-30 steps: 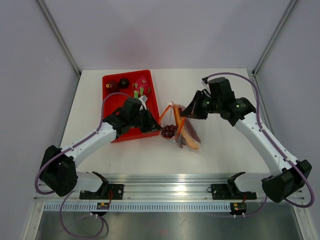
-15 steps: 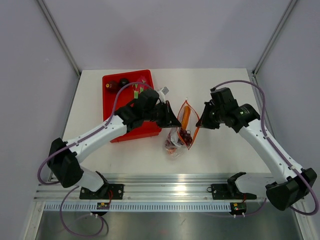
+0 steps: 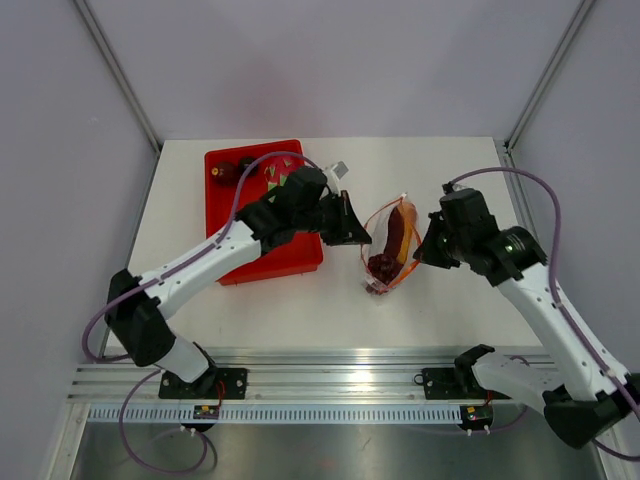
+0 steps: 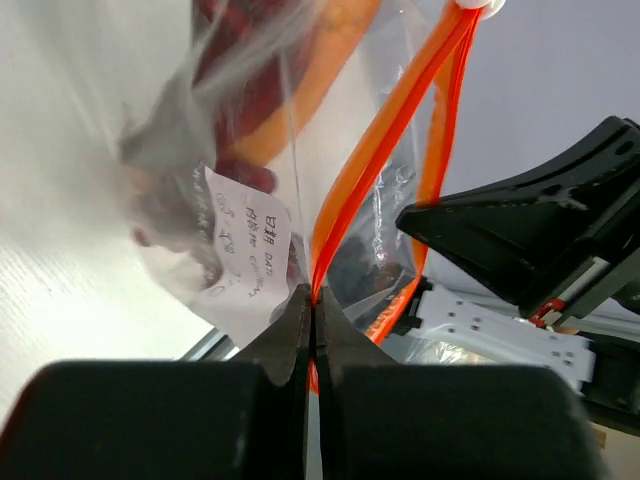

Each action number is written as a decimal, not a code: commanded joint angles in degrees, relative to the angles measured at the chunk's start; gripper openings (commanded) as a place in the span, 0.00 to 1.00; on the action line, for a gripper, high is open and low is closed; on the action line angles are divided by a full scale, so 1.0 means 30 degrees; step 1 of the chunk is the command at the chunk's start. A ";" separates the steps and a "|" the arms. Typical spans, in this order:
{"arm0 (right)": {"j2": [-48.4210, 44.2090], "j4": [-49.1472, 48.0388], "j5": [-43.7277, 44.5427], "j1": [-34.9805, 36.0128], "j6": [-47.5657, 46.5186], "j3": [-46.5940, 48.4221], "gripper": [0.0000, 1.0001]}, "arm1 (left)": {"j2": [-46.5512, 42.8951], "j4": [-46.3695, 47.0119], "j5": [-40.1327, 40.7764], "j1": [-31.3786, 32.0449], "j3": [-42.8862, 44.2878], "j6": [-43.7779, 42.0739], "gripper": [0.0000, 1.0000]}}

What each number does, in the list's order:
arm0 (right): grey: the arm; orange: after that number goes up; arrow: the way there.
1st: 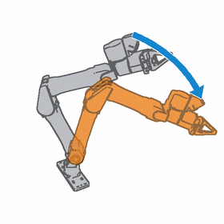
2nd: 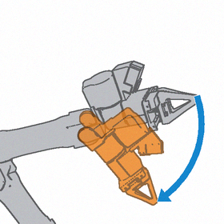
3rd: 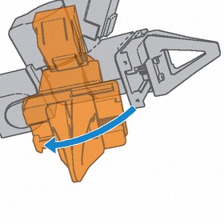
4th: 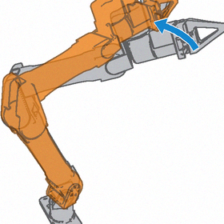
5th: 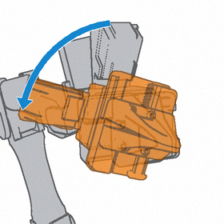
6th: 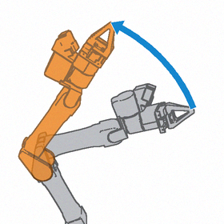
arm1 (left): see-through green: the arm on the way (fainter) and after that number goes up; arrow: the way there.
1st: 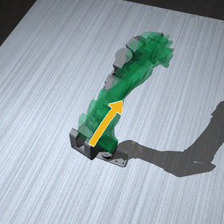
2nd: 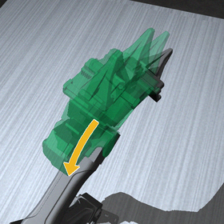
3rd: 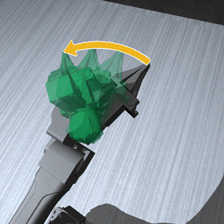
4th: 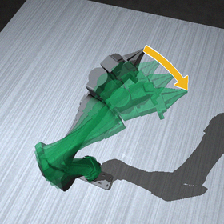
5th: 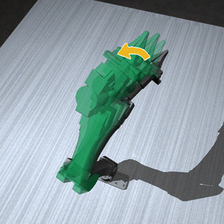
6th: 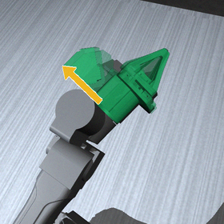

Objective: Place the food in the zip-top bag and seal the zipper
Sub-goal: Adjust the zipper food storage bag at the center of the board.

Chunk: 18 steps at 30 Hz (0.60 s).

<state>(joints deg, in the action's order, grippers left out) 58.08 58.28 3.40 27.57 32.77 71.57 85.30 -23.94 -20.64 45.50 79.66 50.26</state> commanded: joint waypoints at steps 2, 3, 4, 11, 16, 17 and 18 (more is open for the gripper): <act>0.0975 -0.0004 -0.0108 -0.0080 0.0091 0.0220 0.00 | 0.1744 0.0280 -0.0796 0.0508 0.0509 0.0065 0.00; 0.0767 -0.0003 0.0328 -0.0080 -0.0112 0.1327 0.00 | 0.1541 0.0015 -0.0562 0.0567 0.1040 -0.0401 0.00; 0.0562 0.0084 0.0535 -0.0080 -0.0201 0.1889 0.00 | 0.1422 -0.0364 -0.0212 0.0625 0.1596 -0.0696 0.00; 0.0617 -0.0264 0.0657 -0.0080 -0.0379 0.2690 0.00 | 0.1362 -0.2887 0.1666 0.0480 0.3392 -0.2368 0.00; 0.0883 -0.1495 -0.0224 -0.0080 0.0003 0.1838 0.00 | 0.1450 -0.3004 0.1637 0.0246 0.2482 -0.2923 0.00; 0.1028 -0.1671 -0.0254 -0.0080 0.0032 0.1721 0.00 | 0.1480 -0.3092 0.1608 0.0187 0.2394 -0.3273 0.00; 0.1116 -0.1760 -0.0254 -0.0080 0.0003 0.1690 0.00 | 0.1538 -0.3209 0.1550 0.0128 0.2364 -0.3480 0.00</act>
<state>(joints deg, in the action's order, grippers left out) 60.55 57.39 3.38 27.57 32.56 77.30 90.37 -33.36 -17.10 46.61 87.39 43.09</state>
